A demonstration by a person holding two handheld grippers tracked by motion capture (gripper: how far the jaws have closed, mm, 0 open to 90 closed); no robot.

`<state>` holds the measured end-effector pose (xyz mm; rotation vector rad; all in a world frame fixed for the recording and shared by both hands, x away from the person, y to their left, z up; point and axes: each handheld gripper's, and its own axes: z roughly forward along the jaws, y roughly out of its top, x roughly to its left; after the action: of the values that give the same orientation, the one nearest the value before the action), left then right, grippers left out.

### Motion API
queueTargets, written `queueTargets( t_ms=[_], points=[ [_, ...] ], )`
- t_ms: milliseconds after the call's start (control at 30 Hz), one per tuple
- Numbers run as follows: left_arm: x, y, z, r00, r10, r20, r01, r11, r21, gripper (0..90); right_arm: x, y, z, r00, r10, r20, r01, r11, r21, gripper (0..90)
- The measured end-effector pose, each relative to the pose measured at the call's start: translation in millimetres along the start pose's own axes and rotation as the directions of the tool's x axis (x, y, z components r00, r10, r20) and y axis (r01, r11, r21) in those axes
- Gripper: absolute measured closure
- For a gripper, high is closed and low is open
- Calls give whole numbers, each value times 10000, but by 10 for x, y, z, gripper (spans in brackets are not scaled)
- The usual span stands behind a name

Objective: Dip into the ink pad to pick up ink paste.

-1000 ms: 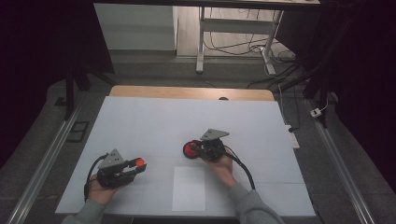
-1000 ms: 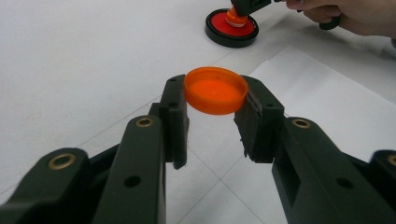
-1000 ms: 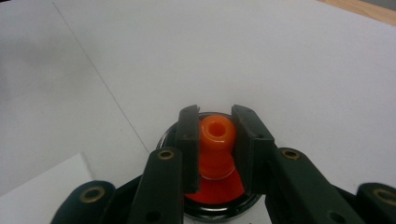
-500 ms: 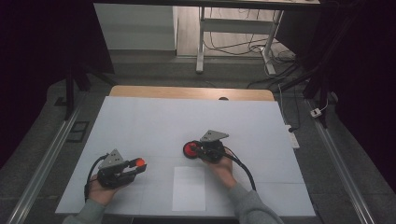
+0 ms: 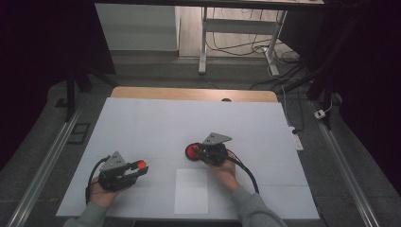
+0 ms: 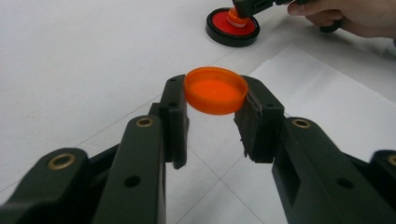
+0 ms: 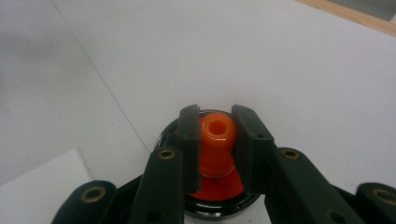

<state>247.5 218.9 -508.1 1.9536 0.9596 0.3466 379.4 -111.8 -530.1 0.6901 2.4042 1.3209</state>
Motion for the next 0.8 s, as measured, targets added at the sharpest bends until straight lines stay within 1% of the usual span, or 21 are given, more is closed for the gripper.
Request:
queueTargets(
  t_ms=[100,267,433,467,533,600,700,800],
  points=[
    [1,-1,1,10000,1,-5,-1,10000,4,650,11,-2,1,10000,-36,77,36,10000,-32,727],
    [8,-1,-3,10000,-9,-28,9,10000,-25,650,-2,0,0,10000,12,-16,-12,10000,-26,726],
    [19,-1,-19,10000,-20,8,20,10000,-94,650,-36,16,-15,9996,220,-178,-220,9998,-2,723],
    [22,-1,-22,10000,-45,13,45,9999,-113,650,-48,18,-38,9994,276,-187,-280,9993,-231,723],
    [27,-2,-23,10000,-60,-4,60,9999,-124,650,-75,61,-113,9978,587,-301,-608,9954,-740,723],
    [31,-1,-22,10000,-82,3,82,9999,-124,650,-76,113,-177,9976,610,-340,-644,9920,-1084,723],
    [27,1,-22,10000,-71,3,72,9999,-133,650,-48,148,-213,9976,536,-440,-583,9917,-1145,723],
    [22,4,-21,10000,-35,-1,35,9999,-129,650,-26,142,-188,9975,501,-500,-551,9929,-1058,723]
  ],
)
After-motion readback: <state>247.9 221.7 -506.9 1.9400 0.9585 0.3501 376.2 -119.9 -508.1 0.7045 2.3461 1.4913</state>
